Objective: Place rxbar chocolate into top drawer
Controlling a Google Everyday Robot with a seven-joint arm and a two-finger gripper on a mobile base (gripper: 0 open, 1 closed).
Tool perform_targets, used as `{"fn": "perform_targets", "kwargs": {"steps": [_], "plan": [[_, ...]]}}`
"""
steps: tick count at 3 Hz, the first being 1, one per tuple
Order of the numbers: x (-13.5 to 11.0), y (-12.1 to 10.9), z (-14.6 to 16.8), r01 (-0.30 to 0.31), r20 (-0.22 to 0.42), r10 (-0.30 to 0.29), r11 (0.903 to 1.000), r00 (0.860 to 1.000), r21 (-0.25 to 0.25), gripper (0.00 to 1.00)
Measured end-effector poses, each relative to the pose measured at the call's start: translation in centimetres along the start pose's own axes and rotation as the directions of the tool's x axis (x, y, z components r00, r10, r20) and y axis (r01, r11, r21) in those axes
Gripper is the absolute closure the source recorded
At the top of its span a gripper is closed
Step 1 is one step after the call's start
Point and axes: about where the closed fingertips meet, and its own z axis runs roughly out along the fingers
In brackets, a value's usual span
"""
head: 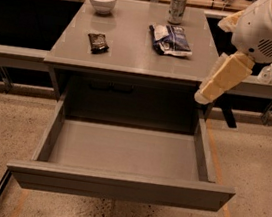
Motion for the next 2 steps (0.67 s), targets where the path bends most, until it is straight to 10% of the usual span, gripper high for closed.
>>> {"fn": "perform_targets", "kwargs": {"steps": [2], "plan": [[-3.7, -0.5, 6.2, -0.064, 0.157, 0.071, 0.9966, 0.985, -0.053, 0.00]]}}
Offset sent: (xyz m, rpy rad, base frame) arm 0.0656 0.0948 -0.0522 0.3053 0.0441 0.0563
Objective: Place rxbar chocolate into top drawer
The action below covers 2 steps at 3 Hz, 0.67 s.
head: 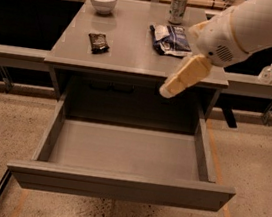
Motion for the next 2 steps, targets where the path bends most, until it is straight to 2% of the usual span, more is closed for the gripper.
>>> {"fn": "perform_targets", "kwargs": {"steps": [1, 2], "plan": [[-2.3, -1.0, 4.0, -0.013, 0.084, 0.016, 0.9991, 0.996, -0.041, 0.00], [-4.9, -2.7, 7.7, -0.023, 0.148, 0.030, 0.9984, 0.989, -0.051, 0.00]]}}
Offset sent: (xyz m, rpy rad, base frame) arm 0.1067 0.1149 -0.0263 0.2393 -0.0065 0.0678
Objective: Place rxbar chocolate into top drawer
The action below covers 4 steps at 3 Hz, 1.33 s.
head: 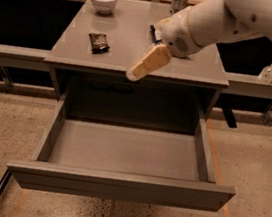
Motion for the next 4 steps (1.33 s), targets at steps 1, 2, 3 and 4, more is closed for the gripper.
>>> {"fn": "perform_targets", "kwargs": {"steps": [1, 2, 3, 4], "plan": [[-0.2, -0.2, 0.6, -0.001, 0.007, 0.001, 1.0000, 1.000, -0.003, 0.00], [0.3, 0.0, 0.9, -0.025, 0.002, 0.025, 0.9995, 1.000, 0.018, 0.00], [-0.3, -0.2, 3.5, -0.052, 0.050, 0.051, 0.9983, 0.997, 0.027, 0.00], [-1.8, -1.6, 7.6, -0.076, 0.135, 0.072, 0.9967, 0.988, 0.030, 0.00]]}}
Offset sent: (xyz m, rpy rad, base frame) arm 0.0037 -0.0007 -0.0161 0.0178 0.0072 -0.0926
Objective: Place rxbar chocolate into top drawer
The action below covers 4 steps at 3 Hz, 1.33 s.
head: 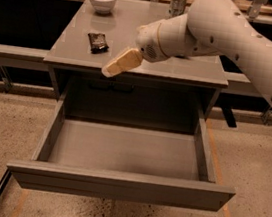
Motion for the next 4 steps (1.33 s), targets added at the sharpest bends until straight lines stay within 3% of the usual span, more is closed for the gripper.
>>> {"fn": "perform_targets", "kwargs": {"steps": [1, 2, 3, 4], "plan": [[-0.5, -1.9, 4.1, -0.024, 0.057, 0.024, 0.9996, 0.998, 0.014, 0.00], [-0.3, -2.1, 4.4, -0.028, 0.059, 0.027, 0.9995, 0.998, 0.014, 0.00], [1.2, -1.6, 4.2, -0.083, 0.034, 0.082, 0.9961, 0.996, 0.029, 0.00], [1.6, -2.8, 4.8, -0.126, 0.070, 0.120, 0.9877, 0.990, 0.093, 0.00]]}}
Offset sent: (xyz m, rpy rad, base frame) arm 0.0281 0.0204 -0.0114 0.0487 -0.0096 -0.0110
